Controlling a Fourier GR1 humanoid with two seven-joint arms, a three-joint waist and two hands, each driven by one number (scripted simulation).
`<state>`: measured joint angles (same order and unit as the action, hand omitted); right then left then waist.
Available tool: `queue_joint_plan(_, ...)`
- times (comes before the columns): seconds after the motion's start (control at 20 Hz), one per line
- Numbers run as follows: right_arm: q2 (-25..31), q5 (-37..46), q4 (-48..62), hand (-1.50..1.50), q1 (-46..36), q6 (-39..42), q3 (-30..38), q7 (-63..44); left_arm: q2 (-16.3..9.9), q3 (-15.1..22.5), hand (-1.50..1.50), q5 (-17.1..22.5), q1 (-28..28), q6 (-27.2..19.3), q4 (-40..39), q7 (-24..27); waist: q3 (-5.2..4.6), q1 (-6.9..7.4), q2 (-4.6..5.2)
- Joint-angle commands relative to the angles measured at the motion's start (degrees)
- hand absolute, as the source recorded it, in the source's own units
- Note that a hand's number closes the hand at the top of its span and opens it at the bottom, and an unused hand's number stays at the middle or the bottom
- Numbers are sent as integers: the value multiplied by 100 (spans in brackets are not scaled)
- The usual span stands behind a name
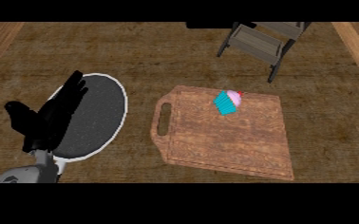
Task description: Pick the squash from the cutting board and place it in the tiered basket
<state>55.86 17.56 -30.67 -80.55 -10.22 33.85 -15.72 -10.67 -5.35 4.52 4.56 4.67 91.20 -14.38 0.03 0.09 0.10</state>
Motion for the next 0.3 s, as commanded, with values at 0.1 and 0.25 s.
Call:
queue_joint_plan(0.1, 918, -399, 54, -150, 439, 895, 307, 128, -125, -154, 0, 117, -145, 171, -35, 68, -1, 9, -6)
queue_joint_plan(0.25, 1372, -501, 340, -150, 527, 1288, 413, 293, -75, -105, 0, 78, -199, 228, -84, 312, 0, 46, 10)
